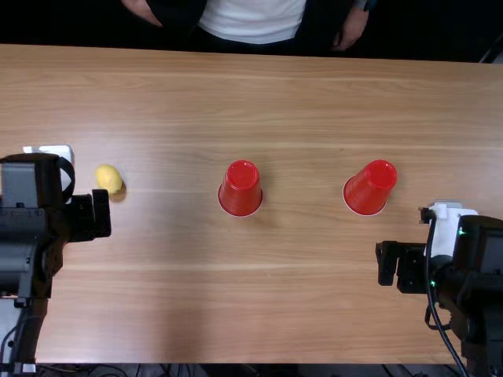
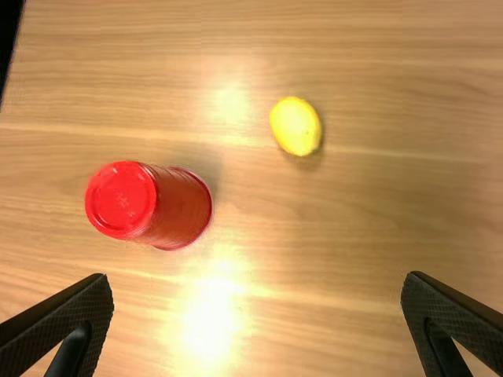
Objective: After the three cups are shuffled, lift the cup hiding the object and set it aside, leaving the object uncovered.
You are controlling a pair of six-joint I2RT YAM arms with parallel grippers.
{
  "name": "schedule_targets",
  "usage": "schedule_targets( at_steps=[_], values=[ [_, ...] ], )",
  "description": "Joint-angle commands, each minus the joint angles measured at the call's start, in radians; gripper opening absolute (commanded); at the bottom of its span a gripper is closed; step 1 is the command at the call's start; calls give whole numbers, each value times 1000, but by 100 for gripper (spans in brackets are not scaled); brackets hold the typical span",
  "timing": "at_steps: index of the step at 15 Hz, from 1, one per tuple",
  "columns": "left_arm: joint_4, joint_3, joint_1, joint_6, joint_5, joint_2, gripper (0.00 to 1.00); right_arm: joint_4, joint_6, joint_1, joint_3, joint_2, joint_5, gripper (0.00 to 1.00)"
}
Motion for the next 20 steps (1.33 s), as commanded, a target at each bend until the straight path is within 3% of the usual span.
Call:
schedule_targets(
  at_steps=[1, 5, 10, 13, 20],
  values=[
    [-18, -39, -29, -11, -4, -29, 100, 0, -1, 13, -25, -30, -2, 100],
    [-23, -133, -57, -13, -1, -124, 100, 5, -1, 13, -78, -94, 0, 100],
    [23, -409, -54, -15, -6, -384, 100, 29, 2, 13, -193, -257, -2, 100],
    [135, -585, -41, -52, -15, -592, 100, 119, -1, 13, -299, -410, -3, 100],
    [408, -951, 12, -46, -23, -986, 100, 313, -1, 10, -574, -765, -3, 100]
  ],
)
